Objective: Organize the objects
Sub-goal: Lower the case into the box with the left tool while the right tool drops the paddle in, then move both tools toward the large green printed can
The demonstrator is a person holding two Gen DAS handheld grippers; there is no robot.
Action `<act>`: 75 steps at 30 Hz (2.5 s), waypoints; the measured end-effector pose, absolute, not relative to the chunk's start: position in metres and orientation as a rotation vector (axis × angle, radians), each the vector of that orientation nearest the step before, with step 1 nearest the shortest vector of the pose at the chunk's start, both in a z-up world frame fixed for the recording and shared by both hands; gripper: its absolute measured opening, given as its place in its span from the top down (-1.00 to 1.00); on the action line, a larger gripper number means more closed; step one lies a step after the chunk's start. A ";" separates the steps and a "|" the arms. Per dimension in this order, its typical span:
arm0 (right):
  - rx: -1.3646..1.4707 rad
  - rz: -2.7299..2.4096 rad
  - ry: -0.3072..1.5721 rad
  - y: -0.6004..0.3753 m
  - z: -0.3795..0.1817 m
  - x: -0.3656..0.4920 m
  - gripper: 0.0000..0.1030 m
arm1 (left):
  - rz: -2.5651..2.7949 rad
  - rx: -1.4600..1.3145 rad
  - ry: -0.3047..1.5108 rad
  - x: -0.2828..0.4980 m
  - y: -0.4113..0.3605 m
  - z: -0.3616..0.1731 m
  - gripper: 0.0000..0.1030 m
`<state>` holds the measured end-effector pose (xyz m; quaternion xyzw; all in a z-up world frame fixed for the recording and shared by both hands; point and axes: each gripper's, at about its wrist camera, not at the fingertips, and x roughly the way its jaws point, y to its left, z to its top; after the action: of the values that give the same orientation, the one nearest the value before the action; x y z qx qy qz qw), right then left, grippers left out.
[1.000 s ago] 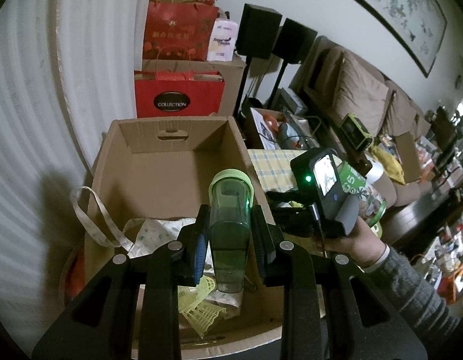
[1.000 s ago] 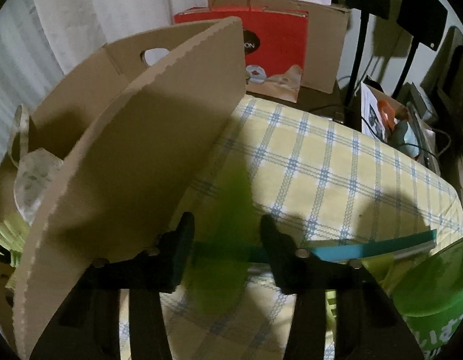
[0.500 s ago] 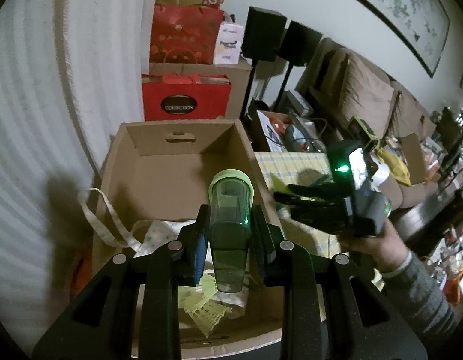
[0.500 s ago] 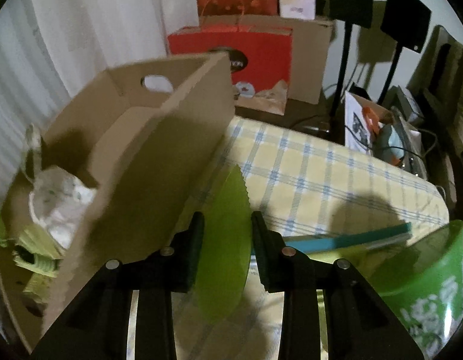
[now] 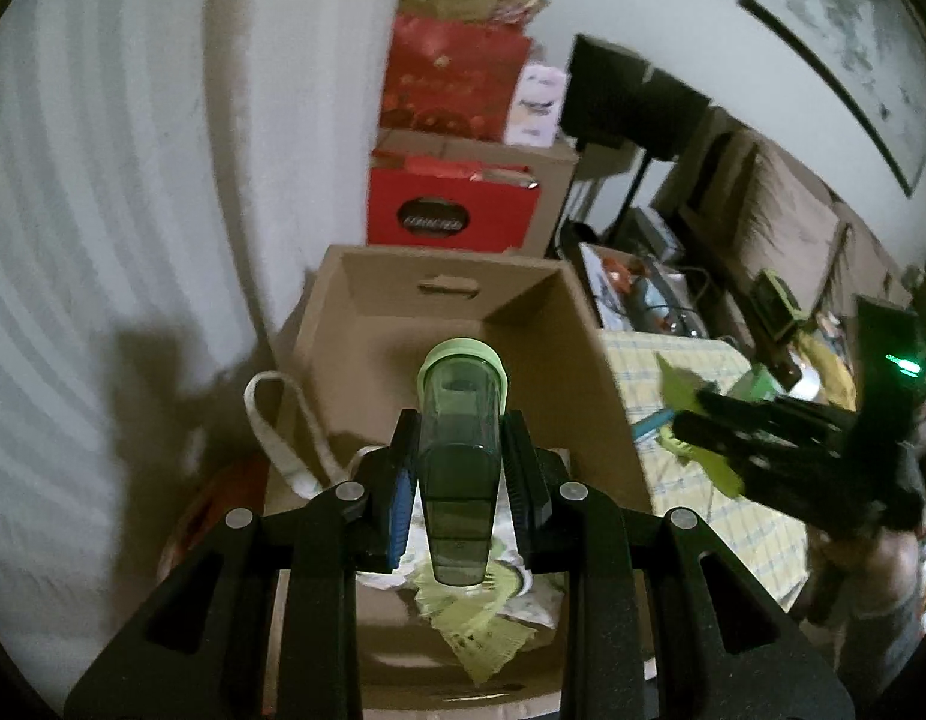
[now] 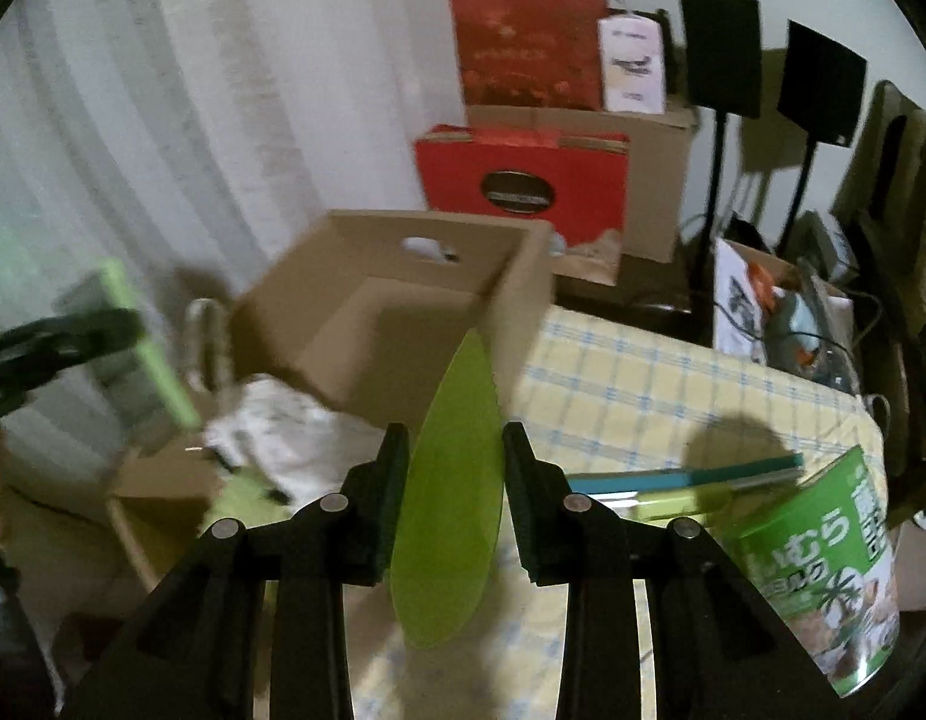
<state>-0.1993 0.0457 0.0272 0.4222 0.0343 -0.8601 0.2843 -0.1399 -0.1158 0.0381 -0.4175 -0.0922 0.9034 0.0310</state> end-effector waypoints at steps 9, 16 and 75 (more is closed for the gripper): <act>1.110 -2.196 0.107 0.001 0.027 -0.171 0.40 | 2.695 -1.469 -0.531 -0.163 -0.162 -0.027 0.52; 1.142 -2.161 0.139 -0.024 0.008 -0.171 0.40 | 2.650 -1.580 -0.523 -0.170 -0.168 -0.057 0.52; 1.081 -2.529 0.069 0.091 0.048 -0.143 -0.99 | 2.783 -1.246 -0.204 -0.093 -0.053 0.035 -0.98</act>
<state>-0.1432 0.0907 0.0484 0.3856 0.0246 -0.9017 0.1938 -0.0933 -0.0534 0.0352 -0.4074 -0.0668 0.9098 0.0430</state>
